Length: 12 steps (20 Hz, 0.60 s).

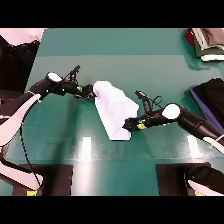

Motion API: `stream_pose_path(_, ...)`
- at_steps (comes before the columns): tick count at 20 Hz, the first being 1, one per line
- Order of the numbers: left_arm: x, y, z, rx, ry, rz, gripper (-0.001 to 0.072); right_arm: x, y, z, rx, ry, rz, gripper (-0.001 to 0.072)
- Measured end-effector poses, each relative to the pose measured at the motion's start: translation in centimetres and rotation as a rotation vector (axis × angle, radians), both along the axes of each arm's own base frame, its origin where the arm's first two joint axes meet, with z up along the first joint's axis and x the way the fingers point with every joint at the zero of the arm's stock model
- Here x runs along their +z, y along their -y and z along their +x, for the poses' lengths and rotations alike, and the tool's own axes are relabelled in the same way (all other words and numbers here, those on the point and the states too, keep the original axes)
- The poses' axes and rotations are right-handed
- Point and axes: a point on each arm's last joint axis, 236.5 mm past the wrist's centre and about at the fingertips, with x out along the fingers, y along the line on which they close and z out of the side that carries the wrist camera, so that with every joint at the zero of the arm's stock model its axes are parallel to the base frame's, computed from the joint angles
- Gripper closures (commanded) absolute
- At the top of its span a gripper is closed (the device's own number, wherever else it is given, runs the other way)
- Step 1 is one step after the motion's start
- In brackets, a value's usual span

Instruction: Fold the shirts.

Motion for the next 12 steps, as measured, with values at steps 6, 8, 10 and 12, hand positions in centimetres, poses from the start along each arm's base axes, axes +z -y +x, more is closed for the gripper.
stream_pose_path(6, 15.1, -0.2, 0.8, -0.096, 0.351, 0.033, 0.0677, 9.5, 2.0, 3.6, -0.086, 0.214, 0.117, 0.0696)
stream_pose_path(8, 22.5, -0.4, -1.0, -0.136, 0.501, 0.039, 0.0677, 14.9, 3.5, 5.1, -0.131, 0.337, 0.164, 0.0695)
stream_pose_path(10, 29.6, -0.7, -4.1, -0.171, 0.647, 0.041, 0.0677, 20.1, 5.6, 5.7, -0.164, 0.462, 0.181, 0.0696)
stream_pose_path(12, 35.7, -1.1, -7.9, -0.203, 0.777, 0.043, 0.0677, 24.2, 7.8, 5.4, -0.196, 0.554, 0.170, 0.0696)
